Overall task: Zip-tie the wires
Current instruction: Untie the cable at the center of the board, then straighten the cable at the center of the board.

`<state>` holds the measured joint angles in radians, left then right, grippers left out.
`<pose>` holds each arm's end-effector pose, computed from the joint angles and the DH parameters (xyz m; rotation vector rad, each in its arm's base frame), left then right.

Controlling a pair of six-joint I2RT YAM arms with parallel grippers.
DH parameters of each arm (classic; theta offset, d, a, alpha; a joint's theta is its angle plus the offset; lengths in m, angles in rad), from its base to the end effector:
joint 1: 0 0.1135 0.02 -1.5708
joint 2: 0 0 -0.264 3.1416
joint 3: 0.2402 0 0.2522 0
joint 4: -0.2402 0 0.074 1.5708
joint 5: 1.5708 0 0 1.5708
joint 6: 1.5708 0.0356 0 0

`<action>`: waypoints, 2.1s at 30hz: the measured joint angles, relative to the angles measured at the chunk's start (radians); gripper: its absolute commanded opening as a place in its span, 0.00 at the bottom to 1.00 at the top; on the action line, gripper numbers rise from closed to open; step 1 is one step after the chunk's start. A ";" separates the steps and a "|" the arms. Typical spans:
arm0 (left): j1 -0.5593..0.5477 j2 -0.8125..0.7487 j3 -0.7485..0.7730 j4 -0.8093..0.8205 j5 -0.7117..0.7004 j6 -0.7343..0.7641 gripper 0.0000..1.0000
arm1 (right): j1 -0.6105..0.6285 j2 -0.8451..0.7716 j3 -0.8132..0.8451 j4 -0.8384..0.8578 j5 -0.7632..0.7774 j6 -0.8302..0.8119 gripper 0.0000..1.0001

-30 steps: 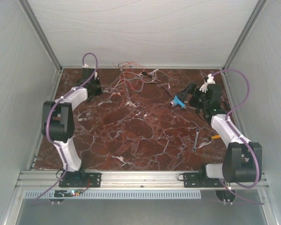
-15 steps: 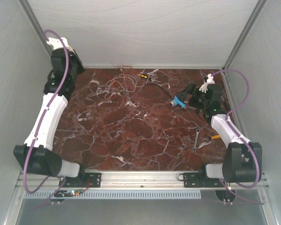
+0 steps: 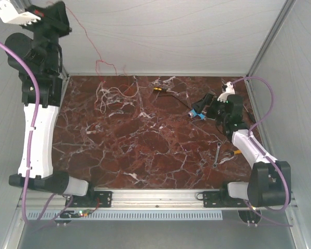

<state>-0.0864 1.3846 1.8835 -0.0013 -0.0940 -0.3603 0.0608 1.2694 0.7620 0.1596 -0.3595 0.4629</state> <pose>0.2530 -0.0186 0.5951 -0.2317 1.0568 -0.3522 0.2845 0.0299 0.2624 0.1454 1.9520 0.6932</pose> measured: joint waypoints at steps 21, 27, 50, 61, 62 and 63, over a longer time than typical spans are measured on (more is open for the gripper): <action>-0.015 0.231 0.088 0.274 -0.107 -0.038 0.00 | 0.165 -0.015 -0.029 0.101 -0.006 -0.120 0.96; -0.036 0.226 -0.196 0.128 -0.034 -0.044 0.00 | 0.414 -0.019 -0.060 0.203 -0.031 -0.268 0.95; -0.040 -0.198 -0.542 0.146 0.102 -0.029 0.00 | 0.765 0.632 0.330 0.633 0.294 -0.481 0.98; -0.040 -0.132 -0.174 0.119 0.202 -0.098 0.00 | 0.752 0.724 0.418 0.754 0.322 -0.415 0.98; -0.040 -0.131 -0.149 0.122 0.212 -0.111 0.00 | 0.748 0.732 0.420 0.782 0.323 -0.415 0.98; -0.040 -0.130 -0.129 0.125 0.222 -0.123 0.00 | 0.743 0.742 0.422 0.813 0.324 -0.416 0.98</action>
<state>-0.1268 1.2545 1.7546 0.1234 0.1280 -0.4831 0.8040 2.0109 1.1839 0.9730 -0.0357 0.0467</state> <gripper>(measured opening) 0.006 0.978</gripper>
